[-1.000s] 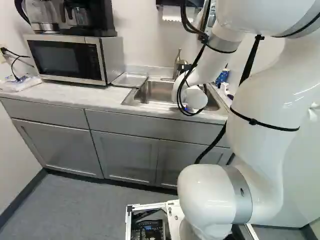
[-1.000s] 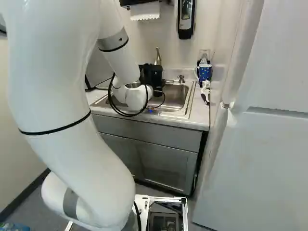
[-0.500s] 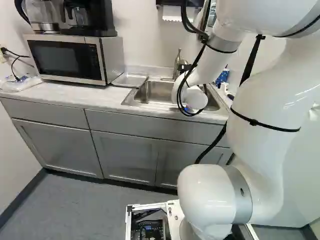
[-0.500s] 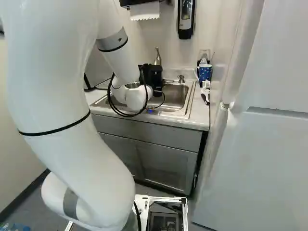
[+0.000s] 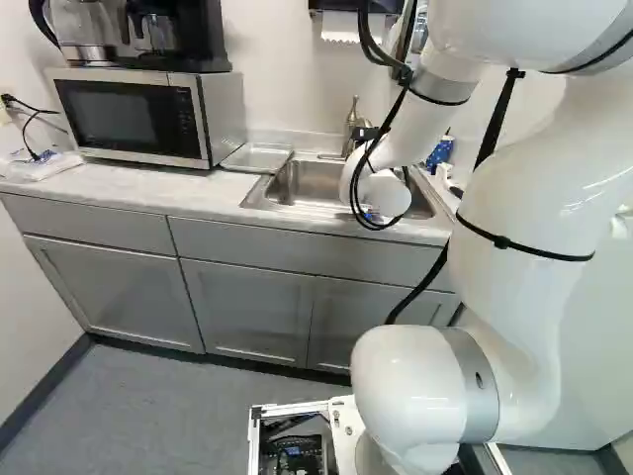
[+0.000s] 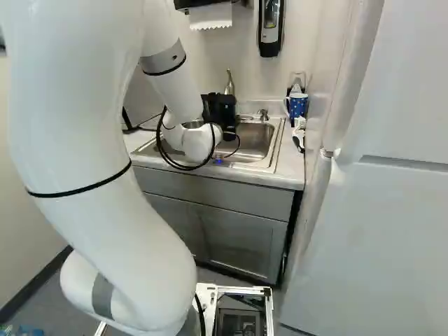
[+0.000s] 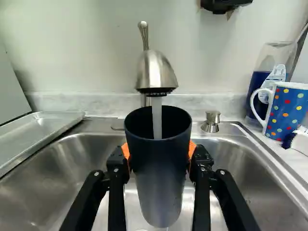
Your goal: Rinse the cup and place it in the tray
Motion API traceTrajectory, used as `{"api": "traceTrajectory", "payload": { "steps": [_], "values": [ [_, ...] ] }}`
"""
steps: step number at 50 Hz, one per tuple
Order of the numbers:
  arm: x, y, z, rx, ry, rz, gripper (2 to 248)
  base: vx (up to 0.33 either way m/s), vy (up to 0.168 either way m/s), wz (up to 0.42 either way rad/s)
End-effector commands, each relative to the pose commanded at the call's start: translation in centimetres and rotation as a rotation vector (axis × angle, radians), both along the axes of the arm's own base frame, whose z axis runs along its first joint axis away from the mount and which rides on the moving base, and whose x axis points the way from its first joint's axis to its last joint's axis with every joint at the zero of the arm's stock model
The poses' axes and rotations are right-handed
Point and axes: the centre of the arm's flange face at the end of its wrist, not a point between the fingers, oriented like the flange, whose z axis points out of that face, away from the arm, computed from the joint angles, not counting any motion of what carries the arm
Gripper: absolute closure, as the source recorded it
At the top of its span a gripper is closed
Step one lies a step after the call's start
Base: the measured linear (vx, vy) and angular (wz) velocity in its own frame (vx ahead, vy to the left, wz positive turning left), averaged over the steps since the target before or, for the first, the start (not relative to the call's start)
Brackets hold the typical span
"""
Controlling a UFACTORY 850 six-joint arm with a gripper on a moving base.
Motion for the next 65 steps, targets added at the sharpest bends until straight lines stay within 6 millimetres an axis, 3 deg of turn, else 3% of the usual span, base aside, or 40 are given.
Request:
{"api": "traceTrajectory", "payload": {
  "steps": [65],
  "values": [
    [0.00, 0.00, 0.00, 0.000, 0.000, 0.000, 125, 0.000, 0.000, 0.000]
  ]
}}
